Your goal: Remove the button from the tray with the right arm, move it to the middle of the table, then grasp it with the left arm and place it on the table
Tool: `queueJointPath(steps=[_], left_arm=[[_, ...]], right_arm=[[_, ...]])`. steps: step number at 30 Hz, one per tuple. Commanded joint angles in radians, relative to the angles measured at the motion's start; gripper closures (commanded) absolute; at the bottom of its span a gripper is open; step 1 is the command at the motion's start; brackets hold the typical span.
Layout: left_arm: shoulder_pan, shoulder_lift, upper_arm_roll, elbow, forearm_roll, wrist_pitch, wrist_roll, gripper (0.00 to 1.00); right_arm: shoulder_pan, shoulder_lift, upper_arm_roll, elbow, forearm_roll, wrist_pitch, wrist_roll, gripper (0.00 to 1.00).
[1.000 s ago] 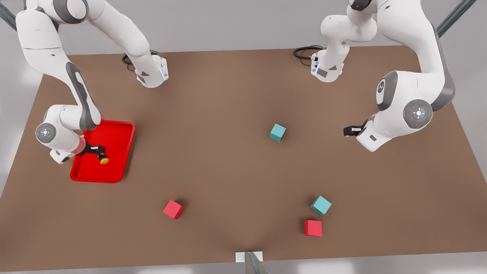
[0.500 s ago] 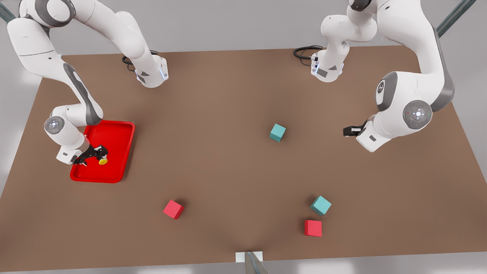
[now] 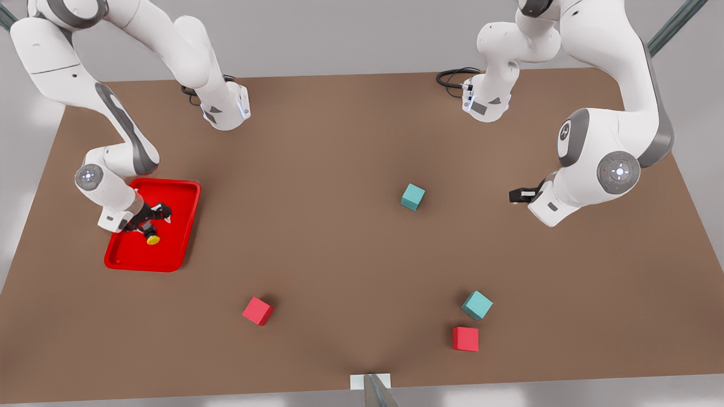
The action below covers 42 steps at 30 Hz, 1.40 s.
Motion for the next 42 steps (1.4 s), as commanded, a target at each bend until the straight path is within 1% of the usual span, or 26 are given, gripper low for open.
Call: queueJointPath(steps=[1,3,6,9,10,12,16,19,25,32,34,35,36,42], left_arm=[[-0.011,0.000,0.000,0.000,0.001,0.001,-0.002,0.00],[-0.011,0.003,0.000,0.000,0.001,0.001,-0.002,0.00],[-0.011,0.003,0.000,0.000,0.001,0.001,0.000,0.00],[-0.011,0.005,0.000,0.000,-0.001,0.004,0.000,0.00],[-0.011,0.006,0.000,0.000,-0.001,0.002,0.000,0.00],[-0.011,0.008,0.001,0.000,-0.001,0.004,0.000,0.00],[-0.009,0.011,0.001,0.000,-0.001,0.002,0.000,0.00],[-0.009,0.011,0.001,0.000,-0.001,0.001,0.000,0.00],[-0.011,0.011,0.001,0.000,-0.001,0.001,0.000,0.00],[-0.008,0.012,0.004,0.000,0.001,0.007,0.001,0.00],[0.002,0.011,0.009,0.002,0.001,0.015,0.001,0.00],[0.006,0.012,0.011,0.002,0.001,0.018,0.000,0.00],[0.020,0.014,0.011,0.002,-0.005,0.018,-0.002,0.00],[0.037,0.020,0.011,0.000,-0.007,0.018,-0.002,0.00]], right_arm=[[-0.046,-0.008,0.026,-0.023,0.002,-0.037,0.025,0.00],[-0.061,-0.006,0.024,-0.025,0.001,-0.037,0.029,0.00],[-0.058,-0.003,-0.002,-0.014,-0.008,-0.037,0.031,0.00],[-0.026,0.005,-0.060,-0.003,-0.044,-0.036,0.049,0.00],[-0.019,0.006,-0.062,-0.003,-0.044,-0.036,0.051,0.00],[0.060,0.008,-0.140,0.012,-0.045,-0.028,0.069,0.00],[0.083,0.044,-0.158,0.049,-0.074,-0.028,0.069,0.00],[0.083,0.048,-0.198,0.054,-0.117,-0.027,0.060,0.00],[0.070,0.057,-0.206,0.026,-0.127,-0.034,0.063,0.00],[0.067,0.055,-0.207,0.028,-0.128,-0.039,0.059,0.00],[0.081,0.058,-0.207,0.051,-0.128,-0.039,0.051,0.00],[0.081,0.069,-0.210,0.057,-0.146,-0.039,0.028,0.00],[0.090,0.081,-0.233,0.077,-0.163,-0.034,-0.026,0.00],[0.097,0.137,-0.233,0.113,-0.165,-0.027,-0.273,0.00]])
